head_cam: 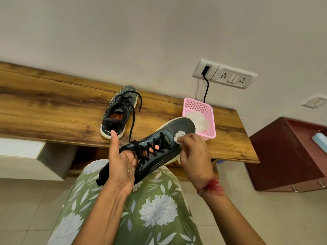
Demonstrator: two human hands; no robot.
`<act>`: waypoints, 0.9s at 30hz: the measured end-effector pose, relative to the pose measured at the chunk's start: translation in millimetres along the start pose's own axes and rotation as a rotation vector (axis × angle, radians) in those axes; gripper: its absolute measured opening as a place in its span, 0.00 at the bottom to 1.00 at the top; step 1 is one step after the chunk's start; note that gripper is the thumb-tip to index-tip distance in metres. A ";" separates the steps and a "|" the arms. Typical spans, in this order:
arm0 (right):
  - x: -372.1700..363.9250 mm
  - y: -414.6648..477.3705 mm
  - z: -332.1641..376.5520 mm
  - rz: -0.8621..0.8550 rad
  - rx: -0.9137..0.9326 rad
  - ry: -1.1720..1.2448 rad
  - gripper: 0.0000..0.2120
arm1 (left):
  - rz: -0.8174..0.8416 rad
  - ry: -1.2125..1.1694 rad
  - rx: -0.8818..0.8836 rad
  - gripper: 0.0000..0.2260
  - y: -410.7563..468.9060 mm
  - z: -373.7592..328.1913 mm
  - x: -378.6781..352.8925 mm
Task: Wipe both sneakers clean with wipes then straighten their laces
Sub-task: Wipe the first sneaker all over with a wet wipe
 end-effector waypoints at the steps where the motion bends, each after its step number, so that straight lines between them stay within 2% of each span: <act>1: 5.2 2.2 -3.1 -0.017 -0.059 0.099 0.10 | 0.003 0.008 -0.002 0.29 0.7 0.3 0.2; 5: 30.8 23.5 -15.6 -0.279 -0.135 0.142 0.08 | 0.033 0.020 -0.016 0.29 -1.6 2.2 -4.5; 10: 11.2 23.7 -21.3 -0.145 -0.002 -0.125 0.13 | 0.034 0.036 -0.033 0.27 -3.1 3.5 -6.0; 13: 5.5 6.4 -15.4 -0.149 0.076 -0.209 0.20 | 0.005 0.009 -0.044 0.28 0.2 1.4 -0.5; 16: -2.4 -8.1 -2.2 -0.118 0.085 -0.266 0.22 | 0.014 0.010 -0.038 0.28 -0.4 -0.9 0.4; 18: -8.2 -12.0 -0.6 -0.051 0.025 -0.135 0.18 | 0.049 0.024 -0.038 0.31 -3.6 -2.4 -4.9; 20: -6.6 -8.7 -6.2 -0.019 -0.147 0.152 0.16 | 0.074 0.040 -0.043 0.35 -6.8 -3.9 -8.7; 22: 6.8 0.3 -13.8 -0.122 -0.310 0.330 0.16 | 0.089 0.056 -0.052 0.35 -5.2 -3.7 -8.3; 25: 31.5 14.0 -16.8 -0.357 -0.260 0.251 0.14 | 0.099 0.085 -0.082 0.35 -5.6 -5.5 -6.9; 27: 28.0 18.2 -19.4 -0.299 -0.205 0.120 0.15 | 0.153 0.026 -0.074 0.41 -13.6 -10.7 -13.9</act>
Point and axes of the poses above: each hand's wrist, its own y-axis towards the middle knuckle, its own x-axis out of the back of the hand, z = x × y, the point moved 4 cm from there along y, towards the middle knuckle, and after that the axes turned 10 degrees about -z, right-handed, at the moved point
